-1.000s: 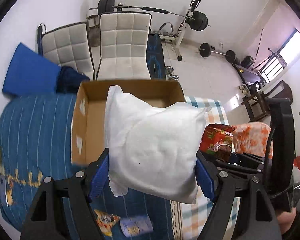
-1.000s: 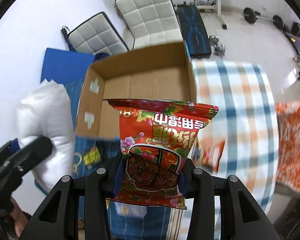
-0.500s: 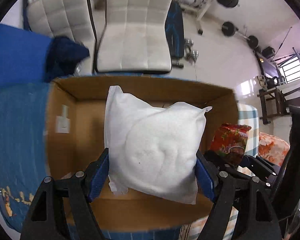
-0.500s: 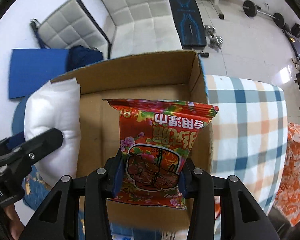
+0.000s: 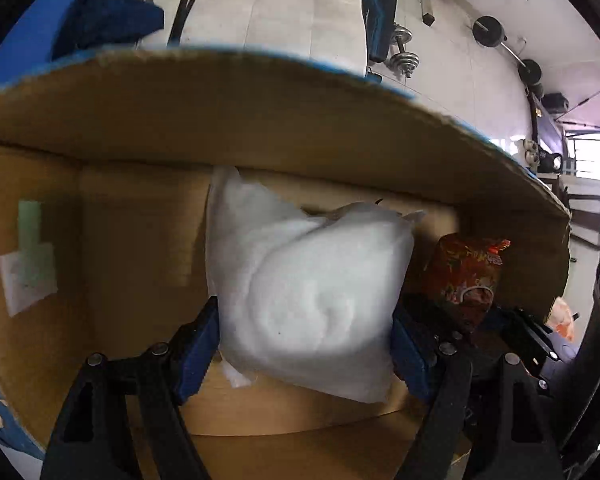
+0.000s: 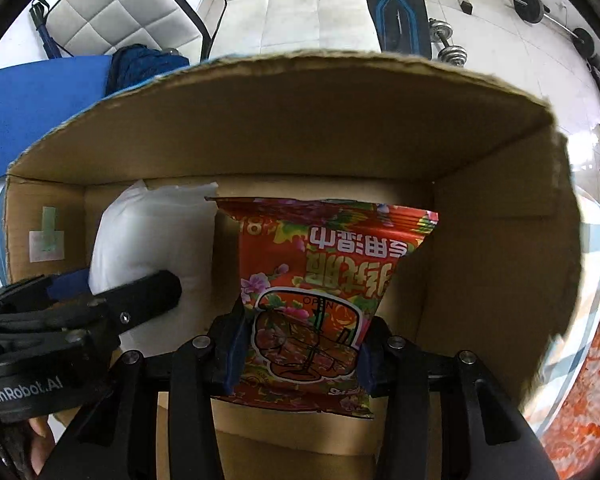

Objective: Organize soft objects
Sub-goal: 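Carry both packs into the cardboard box and open both tools to release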

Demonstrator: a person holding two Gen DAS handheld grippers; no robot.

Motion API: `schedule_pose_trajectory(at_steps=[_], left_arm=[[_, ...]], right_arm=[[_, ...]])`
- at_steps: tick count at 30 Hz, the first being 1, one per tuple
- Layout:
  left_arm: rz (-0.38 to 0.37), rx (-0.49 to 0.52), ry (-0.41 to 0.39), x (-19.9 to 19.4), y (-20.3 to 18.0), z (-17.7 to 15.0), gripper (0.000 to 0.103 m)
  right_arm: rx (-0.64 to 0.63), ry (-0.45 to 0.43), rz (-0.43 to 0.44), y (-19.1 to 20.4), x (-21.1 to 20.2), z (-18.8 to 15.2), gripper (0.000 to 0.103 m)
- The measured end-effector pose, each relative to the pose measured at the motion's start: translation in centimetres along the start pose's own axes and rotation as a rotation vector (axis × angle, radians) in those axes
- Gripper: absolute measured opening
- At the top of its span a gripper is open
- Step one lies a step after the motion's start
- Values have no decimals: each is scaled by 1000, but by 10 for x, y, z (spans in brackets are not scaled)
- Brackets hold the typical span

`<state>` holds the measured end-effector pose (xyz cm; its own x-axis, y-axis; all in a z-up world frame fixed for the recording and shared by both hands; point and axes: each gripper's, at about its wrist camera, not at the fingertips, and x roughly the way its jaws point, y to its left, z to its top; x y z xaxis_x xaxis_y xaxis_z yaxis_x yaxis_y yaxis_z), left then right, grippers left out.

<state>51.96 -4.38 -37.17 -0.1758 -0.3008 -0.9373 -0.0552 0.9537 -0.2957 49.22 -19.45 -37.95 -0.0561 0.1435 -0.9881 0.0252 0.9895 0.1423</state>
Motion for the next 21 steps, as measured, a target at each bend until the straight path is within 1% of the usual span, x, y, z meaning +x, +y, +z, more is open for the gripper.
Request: schedule_pose_trajectory(at_steps=[5, 6, 8, 12, 19, 20, 21], left_arm=[[5, -9, 1, 1, -4, -5, 80], [7, -12, 3, -1, -4, -5, 80], [8, -22, 13, 0, -2, -3, 80], [42, -40, 24, -5, 0, -6, 80], [91, -13, -5, -27, -4, -23, 80], [95, -9, -12, -31, -4, -26, 80], [100, -5, -21, -35, -5, -31, 80]], right_arm=[[1, 24, -16, -7, 9, 7, 48], [0, 30, -11, -9, 11, 8, 52], [-1, 39, 0, -9, 11, 9, 53], [-10, 51, -9, -6, 12, 13, 57], [-32, 43, -31, -4, 1, 8, 62], [-35, 41, -34, 1, -5, 9, 63], [-38, 34, -41, 3, -10, 7, 66]])
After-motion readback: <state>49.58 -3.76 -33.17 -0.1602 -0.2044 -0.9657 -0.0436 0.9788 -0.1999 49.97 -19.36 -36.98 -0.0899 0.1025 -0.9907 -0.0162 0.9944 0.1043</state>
